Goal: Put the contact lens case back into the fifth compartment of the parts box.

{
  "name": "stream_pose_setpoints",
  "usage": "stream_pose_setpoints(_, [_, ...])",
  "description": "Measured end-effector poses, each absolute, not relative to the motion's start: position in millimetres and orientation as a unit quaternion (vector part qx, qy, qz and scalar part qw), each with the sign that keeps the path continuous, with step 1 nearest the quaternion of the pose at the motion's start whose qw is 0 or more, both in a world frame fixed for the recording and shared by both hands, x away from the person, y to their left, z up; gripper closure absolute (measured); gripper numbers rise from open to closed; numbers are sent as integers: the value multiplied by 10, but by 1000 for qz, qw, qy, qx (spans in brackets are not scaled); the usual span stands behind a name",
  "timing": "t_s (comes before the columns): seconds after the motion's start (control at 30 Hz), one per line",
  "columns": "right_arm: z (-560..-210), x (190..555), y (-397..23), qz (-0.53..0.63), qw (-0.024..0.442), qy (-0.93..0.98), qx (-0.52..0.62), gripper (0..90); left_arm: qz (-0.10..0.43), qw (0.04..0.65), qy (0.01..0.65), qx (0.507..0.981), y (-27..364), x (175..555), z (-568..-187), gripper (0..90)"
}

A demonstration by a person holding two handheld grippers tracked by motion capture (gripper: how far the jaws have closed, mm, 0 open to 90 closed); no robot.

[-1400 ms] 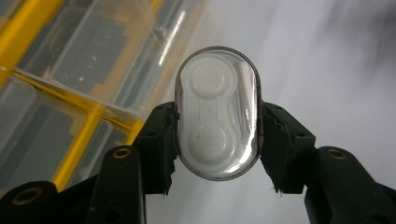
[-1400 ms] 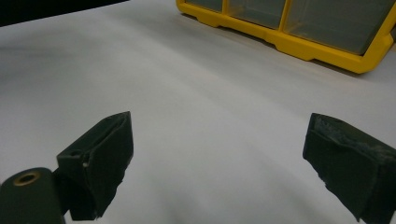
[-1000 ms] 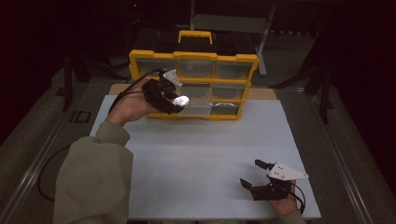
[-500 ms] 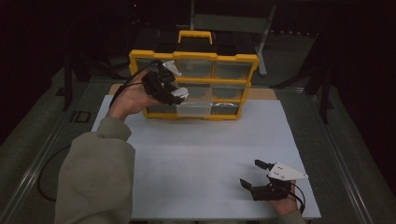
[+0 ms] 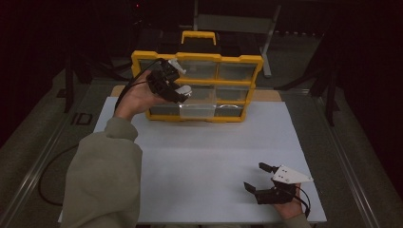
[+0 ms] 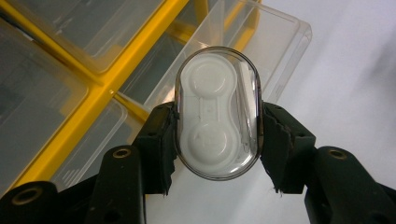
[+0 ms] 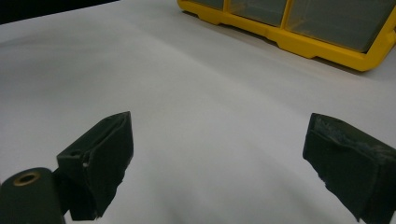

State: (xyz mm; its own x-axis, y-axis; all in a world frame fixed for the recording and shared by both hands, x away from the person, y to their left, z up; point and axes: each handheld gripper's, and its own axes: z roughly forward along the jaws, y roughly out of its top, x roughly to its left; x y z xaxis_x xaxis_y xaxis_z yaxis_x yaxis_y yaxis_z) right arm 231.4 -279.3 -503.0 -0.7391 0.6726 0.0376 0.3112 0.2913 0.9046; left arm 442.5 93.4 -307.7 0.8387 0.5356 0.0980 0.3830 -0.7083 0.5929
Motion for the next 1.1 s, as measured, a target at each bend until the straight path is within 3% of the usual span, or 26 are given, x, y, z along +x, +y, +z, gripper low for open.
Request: stream_pose_setpoints(1.1, [-5035, 2314, -2786, 506, 177, 784, 313, 88, 119, 275, 289, 909, 712, 4601, -3258, 489])
